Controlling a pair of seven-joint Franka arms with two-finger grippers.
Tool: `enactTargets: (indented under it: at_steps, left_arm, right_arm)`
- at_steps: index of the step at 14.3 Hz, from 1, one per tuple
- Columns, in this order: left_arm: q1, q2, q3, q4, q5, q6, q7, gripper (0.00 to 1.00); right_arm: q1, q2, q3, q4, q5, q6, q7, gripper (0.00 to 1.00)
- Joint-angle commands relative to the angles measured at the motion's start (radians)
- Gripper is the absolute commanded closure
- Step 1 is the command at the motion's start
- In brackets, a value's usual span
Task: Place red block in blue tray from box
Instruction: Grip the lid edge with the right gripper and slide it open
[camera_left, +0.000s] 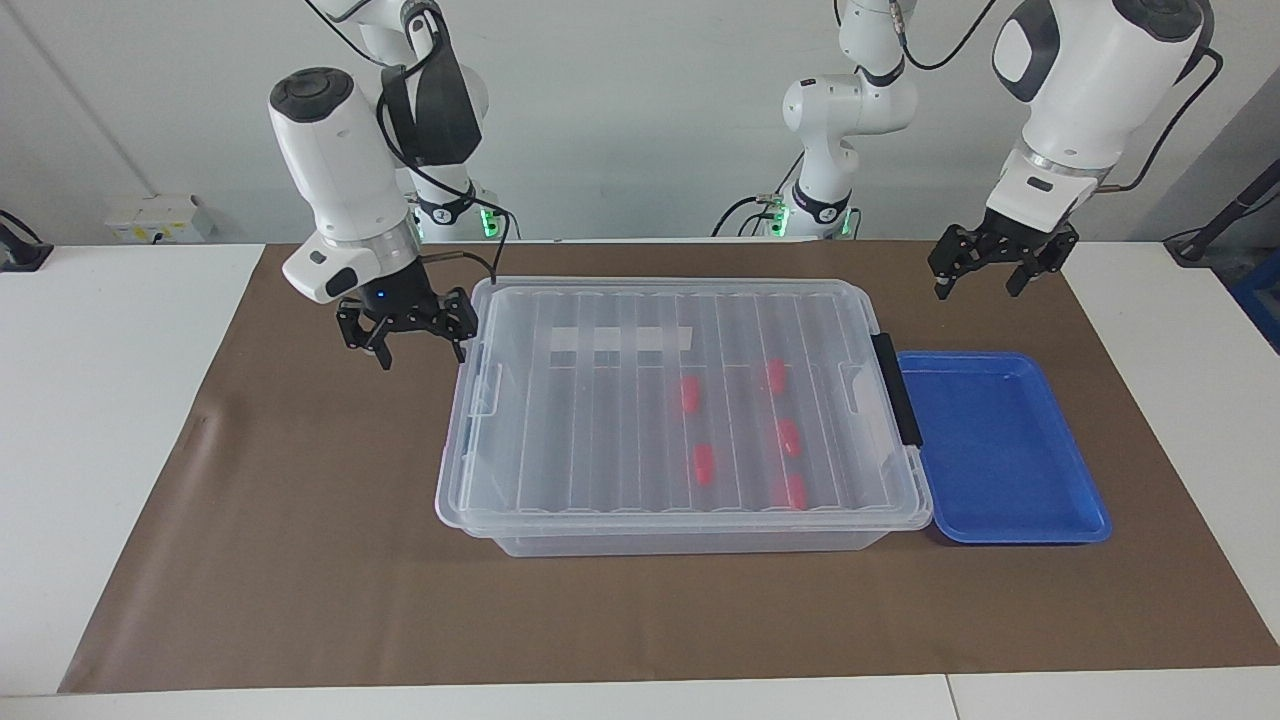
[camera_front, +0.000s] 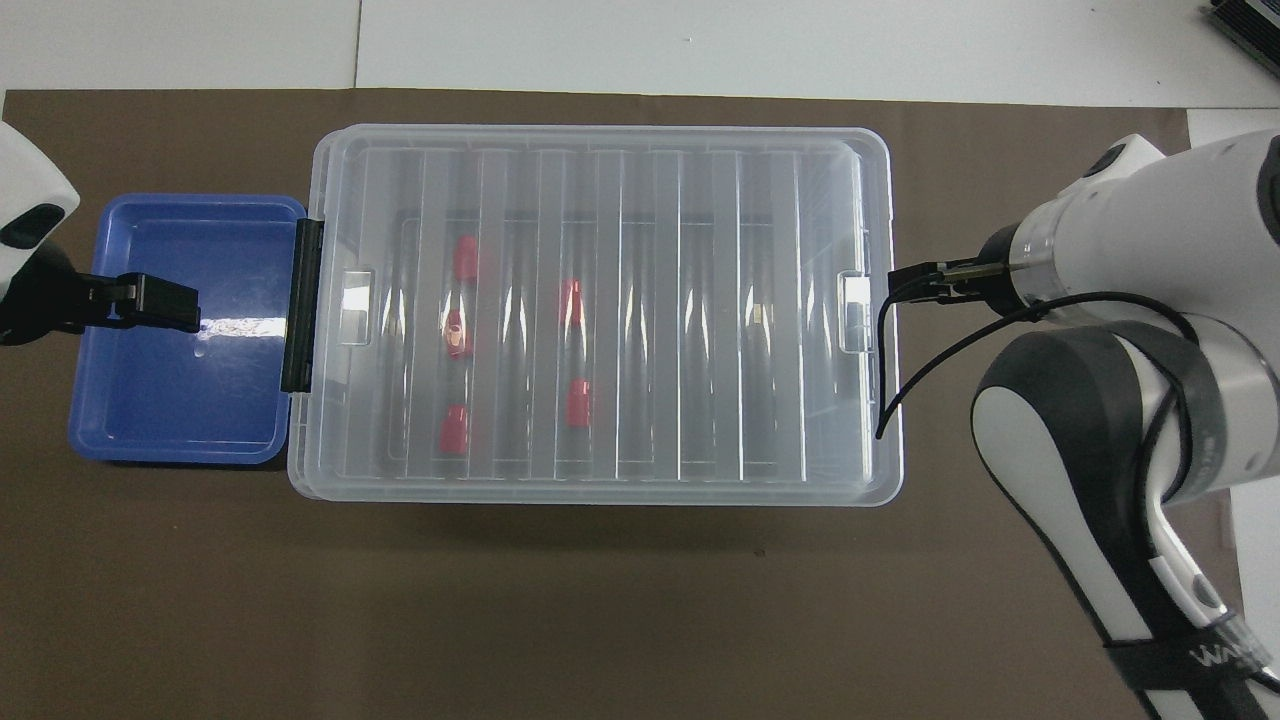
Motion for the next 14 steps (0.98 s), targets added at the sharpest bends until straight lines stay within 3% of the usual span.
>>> enactTargets:
  at_steps: [1, 8, 14]
  left_arm:
    - [0.009, -0.029, -0.005, -0.039, -0.006, 0.021, 0.01, 0.0]
    - [0.005, -0.029, -0.004, -0.039, -0.006, 0.022, 0.007, 0.0]
    - [0.003, -0.029, -0.004, -0.04, -0.006, 0.022, 0.005, 0.0]
  right_arm:
    - [0.005, 0.035, 0.009, -0.014, 0.02, 0.038, 0.005, 0.0]
    - [0.006, 0.042, 0.006, -0.069, 0.014, 0.096, -0.003, 0.0]
    - [-0.001, 0.042, 0.004, -0.069, -0.1, 0.092, 0.0, 0.0]
